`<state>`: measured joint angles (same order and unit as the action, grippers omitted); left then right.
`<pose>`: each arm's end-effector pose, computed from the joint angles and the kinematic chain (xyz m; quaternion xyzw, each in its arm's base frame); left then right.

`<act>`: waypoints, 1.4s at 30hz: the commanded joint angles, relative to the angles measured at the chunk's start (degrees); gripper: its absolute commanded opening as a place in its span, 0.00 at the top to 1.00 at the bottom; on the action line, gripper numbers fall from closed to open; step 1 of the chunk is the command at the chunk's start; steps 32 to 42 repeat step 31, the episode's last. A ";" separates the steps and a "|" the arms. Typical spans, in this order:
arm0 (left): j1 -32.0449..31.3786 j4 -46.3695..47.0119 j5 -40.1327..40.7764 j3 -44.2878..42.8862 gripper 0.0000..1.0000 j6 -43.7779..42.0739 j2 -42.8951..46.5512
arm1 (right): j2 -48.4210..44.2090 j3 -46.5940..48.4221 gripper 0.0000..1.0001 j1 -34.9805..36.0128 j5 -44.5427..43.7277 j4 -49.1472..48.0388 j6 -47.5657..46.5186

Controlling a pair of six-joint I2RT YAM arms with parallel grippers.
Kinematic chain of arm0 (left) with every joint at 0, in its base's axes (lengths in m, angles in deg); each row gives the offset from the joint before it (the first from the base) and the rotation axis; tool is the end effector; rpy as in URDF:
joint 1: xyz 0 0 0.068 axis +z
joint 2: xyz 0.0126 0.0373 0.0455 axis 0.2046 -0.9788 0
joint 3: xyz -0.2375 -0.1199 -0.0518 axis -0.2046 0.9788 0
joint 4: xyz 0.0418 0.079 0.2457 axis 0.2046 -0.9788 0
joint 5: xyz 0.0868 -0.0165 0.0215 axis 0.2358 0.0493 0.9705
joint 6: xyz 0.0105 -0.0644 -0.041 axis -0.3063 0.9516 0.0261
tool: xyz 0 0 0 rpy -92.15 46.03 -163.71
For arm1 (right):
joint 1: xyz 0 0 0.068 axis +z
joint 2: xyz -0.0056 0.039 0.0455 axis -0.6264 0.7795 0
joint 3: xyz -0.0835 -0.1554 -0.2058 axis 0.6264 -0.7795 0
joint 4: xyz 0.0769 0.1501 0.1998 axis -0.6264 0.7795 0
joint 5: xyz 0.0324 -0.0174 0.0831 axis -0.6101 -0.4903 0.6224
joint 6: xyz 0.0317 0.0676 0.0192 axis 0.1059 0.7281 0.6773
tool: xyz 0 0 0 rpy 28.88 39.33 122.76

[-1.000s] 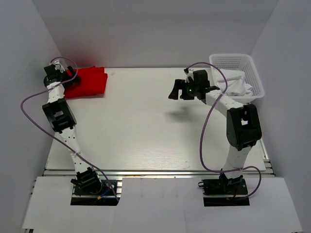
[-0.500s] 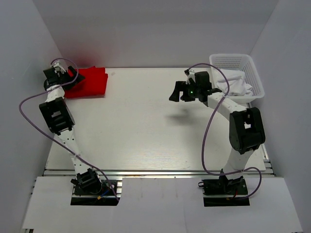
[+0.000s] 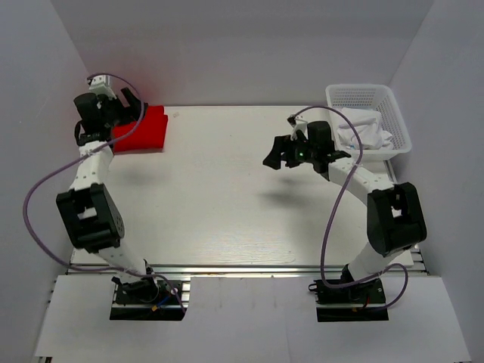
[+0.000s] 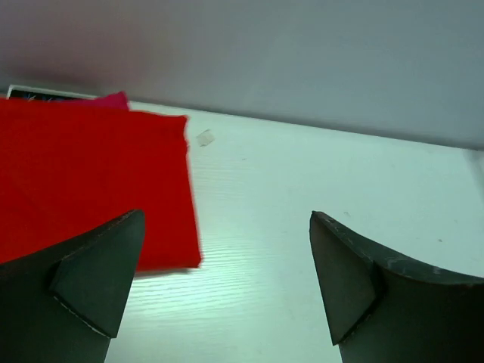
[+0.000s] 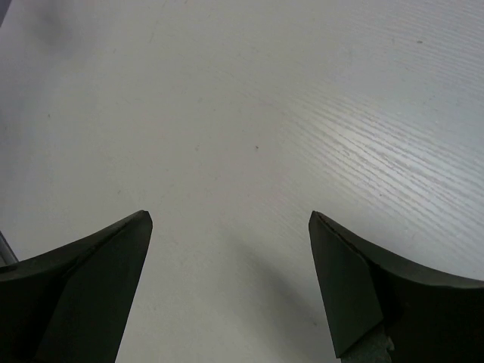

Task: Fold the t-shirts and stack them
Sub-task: Put the neatly folded tshirt into the corner of the board with the left arm

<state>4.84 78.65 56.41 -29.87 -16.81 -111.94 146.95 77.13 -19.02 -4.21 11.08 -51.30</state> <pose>0.4353 0.0987 0.3092 -0.0667 0.7925 -0.1737 0.5808 0.3672 0.1624 0.2337 -0.1737 0.8310 0.3184 0.4217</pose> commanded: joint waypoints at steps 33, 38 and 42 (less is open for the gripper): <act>-40.64 -7.25 32.30 41.66 0.00 -2.11 39.73 | -27.46 -31.25 0.10 -0.26 -9.70 -19.56 9.92; -40.64 -7.25 32.30 41.66 0.00 -2.11 39.73 | -27.46 -31.25 0.10 -0.26 -9.70 -19.56 9.92; -40.64 -7.25 32.30 41.66 0.00 -2.11 39.73 | -27.46 -31.25 0.10 -0.26 -9.70 -19.56 9.92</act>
